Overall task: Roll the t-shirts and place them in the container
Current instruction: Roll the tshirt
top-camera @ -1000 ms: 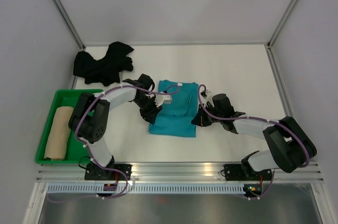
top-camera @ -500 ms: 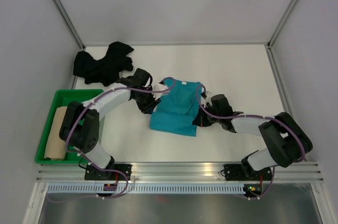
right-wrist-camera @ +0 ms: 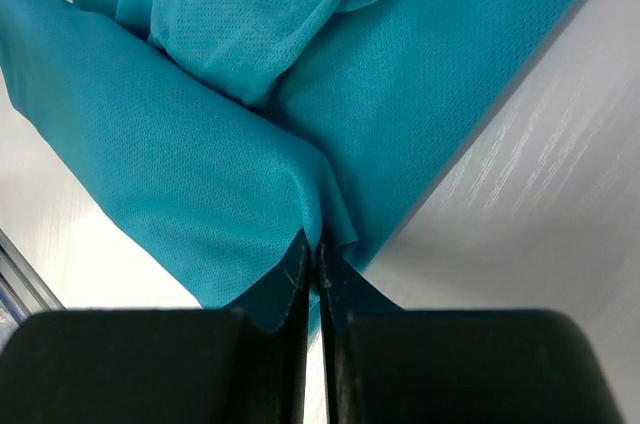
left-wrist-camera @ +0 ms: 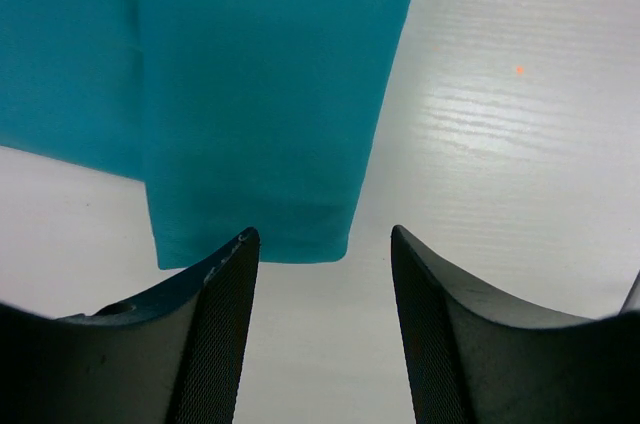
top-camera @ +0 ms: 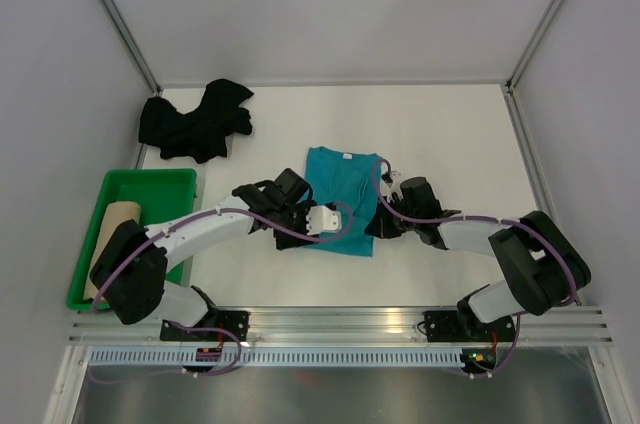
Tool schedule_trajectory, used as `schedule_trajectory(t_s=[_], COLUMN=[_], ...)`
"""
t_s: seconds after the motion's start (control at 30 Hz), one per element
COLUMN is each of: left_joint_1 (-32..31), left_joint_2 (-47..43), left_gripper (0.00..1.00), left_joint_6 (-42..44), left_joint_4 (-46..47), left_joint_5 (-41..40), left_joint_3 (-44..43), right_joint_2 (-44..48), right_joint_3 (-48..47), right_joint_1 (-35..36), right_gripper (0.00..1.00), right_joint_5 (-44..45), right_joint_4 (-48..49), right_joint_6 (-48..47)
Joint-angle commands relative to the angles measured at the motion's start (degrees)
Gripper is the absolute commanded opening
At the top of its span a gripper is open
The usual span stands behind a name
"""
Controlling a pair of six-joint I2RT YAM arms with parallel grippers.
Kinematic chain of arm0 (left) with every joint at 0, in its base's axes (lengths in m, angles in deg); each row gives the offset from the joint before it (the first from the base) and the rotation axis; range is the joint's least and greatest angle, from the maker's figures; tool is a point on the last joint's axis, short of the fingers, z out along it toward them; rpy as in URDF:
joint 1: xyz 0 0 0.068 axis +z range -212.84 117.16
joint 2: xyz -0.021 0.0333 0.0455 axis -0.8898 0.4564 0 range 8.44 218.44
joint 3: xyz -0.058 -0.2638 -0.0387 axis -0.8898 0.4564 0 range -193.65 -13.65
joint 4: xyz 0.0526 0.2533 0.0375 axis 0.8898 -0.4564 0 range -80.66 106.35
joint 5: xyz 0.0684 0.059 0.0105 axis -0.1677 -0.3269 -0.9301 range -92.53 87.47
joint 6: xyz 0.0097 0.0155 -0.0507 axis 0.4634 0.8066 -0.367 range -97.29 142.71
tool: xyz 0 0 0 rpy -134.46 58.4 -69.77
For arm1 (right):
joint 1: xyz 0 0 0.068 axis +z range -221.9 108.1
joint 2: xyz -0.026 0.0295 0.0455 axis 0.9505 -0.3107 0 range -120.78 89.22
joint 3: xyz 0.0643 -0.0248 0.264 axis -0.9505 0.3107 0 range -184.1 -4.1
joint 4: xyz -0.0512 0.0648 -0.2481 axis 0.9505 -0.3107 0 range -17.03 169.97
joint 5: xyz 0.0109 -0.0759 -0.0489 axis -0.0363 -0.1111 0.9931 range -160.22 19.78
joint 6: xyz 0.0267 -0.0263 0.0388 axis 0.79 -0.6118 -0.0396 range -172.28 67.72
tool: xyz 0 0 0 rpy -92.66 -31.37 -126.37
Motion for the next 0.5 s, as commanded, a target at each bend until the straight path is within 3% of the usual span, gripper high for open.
schedule_trajectory(t_s=[0.0,0.33,0.43,0.47], left_joint_1=[-0.15,-0.77,-0.68,-0.77], left_joint_2=[0.85,8.23,10.0,10.26], left_gripper=[0.61,0.61,0.52,0.41], left_joint_6=[5.56,8.82,8.74,8.65], left_joint_4=[3.94,10.62,12.03,12.12], left_joint_5=[-2.38,-3.61,-4.67,-4.5], left_joint_3=[2.51,7.53,8.15,8.15], right_joint_2=[-1.71,-2.68,-2.33,-2.15], right_joint_3=[-1.8,-2.95,-3.12,-3.12], right_joint_1=[-0.35,-0.52,-0.52,-0.61], right_gripper=[0.09,0.12,0.17,0.18], right_joint_5=[0.16,-0.54,-0.98,-0.98], right_joint_4=[-0.14,-1.02,-1.02,-1.19], right_joint_6=[-1.07,-2.83,-3.62,-3.79])
